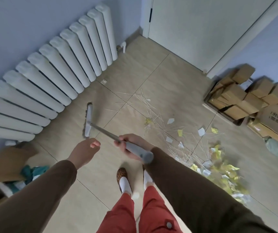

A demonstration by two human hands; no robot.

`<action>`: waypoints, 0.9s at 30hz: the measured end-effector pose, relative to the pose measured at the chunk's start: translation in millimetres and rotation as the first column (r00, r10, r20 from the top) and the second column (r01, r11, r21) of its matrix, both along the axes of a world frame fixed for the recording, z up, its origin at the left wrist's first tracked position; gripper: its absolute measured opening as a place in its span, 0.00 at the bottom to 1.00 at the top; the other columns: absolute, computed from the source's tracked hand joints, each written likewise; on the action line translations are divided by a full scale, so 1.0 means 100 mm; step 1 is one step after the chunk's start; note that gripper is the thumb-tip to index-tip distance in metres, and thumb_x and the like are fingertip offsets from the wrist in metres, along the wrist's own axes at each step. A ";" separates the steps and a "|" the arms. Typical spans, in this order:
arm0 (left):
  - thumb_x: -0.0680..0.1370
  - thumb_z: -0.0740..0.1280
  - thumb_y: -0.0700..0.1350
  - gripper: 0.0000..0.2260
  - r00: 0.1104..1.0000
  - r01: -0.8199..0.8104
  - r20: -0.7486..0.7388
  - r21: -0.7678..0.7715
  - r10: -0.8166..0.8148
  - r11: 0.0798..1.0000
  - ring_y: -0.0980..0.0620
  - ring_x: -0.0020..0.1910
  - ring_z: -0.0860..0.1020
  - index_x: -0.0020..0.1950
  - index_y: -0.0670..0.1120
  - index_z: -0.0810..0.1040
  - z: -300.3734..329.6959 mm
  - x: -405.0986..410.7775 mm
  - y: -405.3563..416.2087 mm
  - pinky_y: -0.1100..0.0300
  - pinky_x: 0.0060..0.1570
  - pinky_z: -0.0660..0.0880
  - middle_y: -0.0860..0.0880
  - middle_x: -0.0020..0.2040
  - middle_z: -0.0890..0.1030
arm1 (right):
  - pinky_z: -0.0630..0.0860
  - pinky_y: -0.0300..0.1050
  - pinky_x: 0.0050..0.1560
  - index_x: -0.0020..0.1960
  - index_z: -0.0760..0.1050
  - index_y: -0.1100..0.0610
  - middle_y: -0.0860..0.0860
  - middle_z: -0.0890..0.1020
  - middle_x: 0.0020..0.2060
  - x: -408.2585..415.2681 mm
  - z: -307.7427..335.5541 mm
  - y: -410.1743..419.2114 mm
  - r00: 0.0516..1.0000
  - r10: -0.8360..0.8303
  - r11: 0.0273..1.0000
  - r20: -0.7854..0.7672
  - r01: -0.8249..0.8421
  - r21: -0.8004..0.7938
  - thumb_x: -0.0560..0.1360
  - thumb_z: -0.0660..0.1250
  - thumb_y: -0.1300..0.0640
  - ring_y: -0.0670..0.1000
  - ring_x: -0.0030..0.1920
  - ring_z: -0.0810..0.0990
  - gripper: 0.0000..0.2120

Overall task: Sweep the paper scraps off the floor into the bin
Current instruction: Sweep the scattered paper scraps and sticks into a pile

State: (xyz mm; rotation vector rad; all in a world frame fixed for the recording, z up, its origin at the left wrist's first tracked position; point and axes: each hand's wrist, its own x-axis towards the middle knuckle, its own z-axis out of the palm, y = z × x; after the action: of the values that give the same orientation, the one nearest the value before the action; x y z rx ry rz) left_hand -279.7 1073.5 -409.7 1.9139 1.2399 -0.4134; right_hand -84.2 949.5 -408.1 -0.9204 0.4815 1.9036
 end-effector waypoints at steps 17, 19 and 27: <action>0.79 0.67 0.47 0.05 0.987 -0.011 0.154 -0.196 0.042 0.981 0.54 0.51 0.81 0.49 0.57 0.81 -0.26 0.46 -0.04 0.56 0.51 0.76 0.53 0.50 0.83 | 0.76 0.36 0.22 0.65 0.65 0.64 0.61 0.76 0.42 1.04 -0.49 -0.43 0.857 -0.500 0.845 0.127 0.515 -0.144 0.82 0.58 0.62 0.48 0.22 0.74 0.13; 0.79 0.68 0.46 0.05 0.986 -0.016 0.157 -0.253 0.058 0.967 0.52 0.50 0.82 0.48 0.56 0.81 -0.23 0.55 -0.23 0.53 0.53 0.77 0.51 0.49 0.84 | 0.76 0.35 0.22 0.64 0.66 0.63 0.61 0.77 0.41 0.96 -0.30 -0.89 0.840 -0.512 0.821 0.179 0.540 -0.187 0.82 0.60 0.62 0.47 0.22 0.74 0.12; 0.79 0.68 0.46 0.06 0.983 0.128 0.169 -0.363 -0.070 0.923 0.46 0.52 0.81 0.55 0.49 0.81 -0.07 0.94 -0.53 0.59 0.46 0.75 0.47 0.51 0.82 | 0.72 0.37 0.18 0.59 0.67 0.55 0.59 0.78 0.38 0.53 0.37 -1.83 0.815 -0.551 0.774 0.179 0.579 -0.255 0.82 0.60 0.62 0.46 0.21 0.71 0.08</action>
State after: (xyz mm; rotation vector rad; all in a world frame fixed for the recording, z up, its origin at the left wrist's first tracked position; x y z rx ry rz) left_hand -185.5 1020.3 -416.7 1.6499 0.8919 -0.5057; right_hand -31.5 766.7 -371.3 -0.9197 0.9000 1.2440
